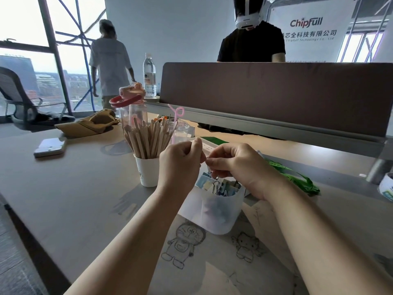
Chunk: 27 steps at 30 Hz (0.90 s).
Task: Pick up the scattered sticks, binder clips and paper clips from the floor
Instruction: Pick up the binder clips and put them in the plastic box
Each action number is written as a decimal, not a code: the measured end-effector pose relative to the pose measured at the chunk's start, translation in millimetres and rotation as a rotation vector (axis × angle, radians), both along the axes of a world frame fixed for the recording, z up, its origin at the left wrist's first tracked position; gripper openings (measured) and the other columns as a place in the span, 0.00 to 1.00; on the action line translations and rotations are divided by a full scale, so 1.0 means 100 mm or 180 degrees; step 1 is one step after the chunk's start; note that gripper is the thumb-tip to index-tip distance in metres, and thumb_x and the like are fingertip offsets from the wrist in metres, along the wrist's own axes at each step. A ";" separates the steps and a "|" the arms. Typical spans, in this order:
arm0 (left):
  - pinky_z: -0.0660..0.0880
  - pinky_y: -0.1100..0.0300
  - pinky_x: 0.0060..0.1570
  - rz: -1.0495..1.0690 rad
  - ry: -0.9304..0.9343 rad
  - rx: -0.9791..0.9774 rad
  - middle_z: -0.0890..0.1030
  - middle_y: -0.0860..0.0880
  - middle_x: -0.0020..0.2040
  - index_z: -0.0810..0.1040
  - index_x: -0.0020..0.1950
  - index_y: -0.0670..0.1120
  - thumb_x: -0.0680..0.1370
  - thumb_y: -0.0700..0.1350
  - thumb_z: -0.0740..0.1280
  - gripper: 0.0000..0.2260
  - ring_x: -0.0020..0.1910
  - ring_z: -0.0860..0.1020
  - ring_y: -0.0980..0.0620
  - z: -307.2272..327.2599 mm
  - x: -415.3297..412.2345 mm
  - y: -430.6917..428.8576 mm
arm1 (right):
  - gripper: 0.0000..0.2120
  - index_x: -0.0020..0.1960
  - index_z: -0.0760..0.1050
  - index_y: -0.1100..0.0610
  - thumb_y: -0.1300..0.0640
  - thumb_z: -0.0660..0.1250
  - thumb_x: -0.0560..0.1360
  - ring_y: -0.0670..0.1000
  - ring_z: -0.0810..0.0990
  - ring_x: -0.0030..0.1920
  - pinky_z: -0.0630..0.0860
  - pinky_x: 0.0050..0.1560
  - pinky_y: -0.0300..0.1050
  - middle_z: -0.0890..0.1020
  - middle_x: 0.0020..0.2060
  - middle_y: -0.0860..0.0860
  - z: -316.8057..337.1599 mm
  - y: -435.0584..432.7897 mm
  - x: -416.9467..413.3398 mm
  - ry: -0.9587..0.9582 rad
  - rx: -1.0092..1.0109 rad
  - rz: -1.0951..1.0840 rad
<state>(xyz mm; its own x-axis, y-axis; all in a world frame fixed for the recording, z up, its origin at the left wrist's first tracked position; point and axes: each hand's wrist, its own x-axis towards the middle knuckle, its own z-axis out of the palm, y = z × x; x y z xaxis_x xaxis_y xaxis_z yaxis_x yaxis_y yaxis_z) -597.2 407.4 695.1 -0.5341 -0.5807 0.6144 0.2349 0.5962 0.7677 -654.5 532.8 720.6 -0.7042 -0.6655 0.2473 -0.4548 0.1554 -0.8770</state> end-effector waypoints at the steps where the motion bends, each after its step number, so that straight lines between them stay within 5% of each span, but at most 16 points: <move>1: 0.75 0.63 0.36 0.0004 0.0004 0.0009 0.77 0.57 0.24 0.76 0.27 0.54 0.80 0.47 0.62 0.21 0.28 0.77 0.59 0.00 0.00 0.00 | 0.02 0.43 0.80 0.56 0.58 0.70 0.74 0.48 0.81 0.36 0.81 0.47 0.47 0.82 0.35 0.50 0.00 0.00 0.01 -0.0001 -0.0023 0.0010; 6: 0.75 0.63 0.35 -0.0055 0.0052 0.0069 0.77 0.57 0.25 0.76 0.27 0.52 0.80 0.47 0.62 0.20 0.27 0.76 0.60 0.00 -0.02 0.01 | 0.03 0.43 0.79 0.55 0.59 0.67 0.76 0.46 0.78 0.33 0.78 0.37 0.39 0.81 0.34 0.50 0.01 -0.01 0.03 0.0111 -0.0197 -0.0175; 10: 0.78 0.48 0.41 -0.0414 0.0162 0.0615 0.78 0.49 0.26 0.77 0.28 0.45 0.80 0.45 0.63 0.20 0.30 0.76 0.50 0.04 0.00 0.00 | 0.05 0.42 0.79 0.54 0.58 0.66 0.76 0.47 0.77 0.37 0.74 0.37 0.38 0.80 0.35 0.50 0.03 -0.02 0.08 0.0151 -0.0706 -0.0878; 13: 0.75 0.53 0.39 -0.0791 0.0313 0.1234 0.76 0.48 0.27 0.77 0.29 0.43 0.80 0.44 0.62 0.20 0.30 0.73 0.49 0.26 0.13 -0.01 | 0.06 0.40 0.77 0.54 0.59 0.66 0.76 0.47 0.77 0.38 0.73 0.34 0.37 0.80 0.36 0.51 0.14 -0.01 0.24 0.0208 -0.0818 -0.1154; 15: 0.73 0.56 0.36 -0.0791 0.0210 0.1035 0.77 0.50 0.27 0.78 0.27 0.48 0.80 0.45 0.62 0.21 0.29 0.73 0.51 0.40 0.30 -0.10 | 0.06 0.40 0.78 0.55 0.59 0.65 0.76 0.47 0.76 0.36 0.73 0.34 0.39 0.80 0.35 0.52 0.24 -0.05 0.40 0.0270 -0.0782 -0.1186; 19: 0.72 0.58 0.34 -0.0465 -0.0276 0.0640 0.78 0.49 0.32 0.77 0.35 0.49 0.80 0.45 0.62 0.13 0.31 0.74 0.51 0.51 1.06 -0.38 | 0.06 0.41 0.79 0.62 0.61 0.65 0.74 0.50 0.73 0.32 0.70 0.33 0.43 0.78 0.30 0.54 0.43 -0.33 0.91 0.0281 -0.0778 -0.0844; 24: 0.67 0.63 0.28 0.0267 -0.0893 0.0756 0.76 0.46 0.33 0.75 0.37 0.45 0.79 0.42 0.63 0.10 0.28 0.72 0.52 0.28 2.52 -0.76 | 0.07 0.44 0.79 0.66 0.61 0.67 0.73 0.55 0.76 0.38 0.75 0.41 0.50 0.81 0.37 0.61 0.32 -0.88 1.94 0.0384 -0.0417 -0.0042; 27: 0.66 0.66 0.24 0.0781 -0.1219 0.0921 0.75 0.45 0.33 0.75 0.38 0.44 0.79 0.41 0.63 0.10 0.26 0.70 0.52 0.02 3.47 -0.94 | 0.05 0.43 0.80 0.61 0.60 0.67 0.73 0.56 0.80 0.40 0.77 0.41 0.47 0.81 0.36 0.56 -0.01 -1.11 2.72 0.0707 0.0117 0.0620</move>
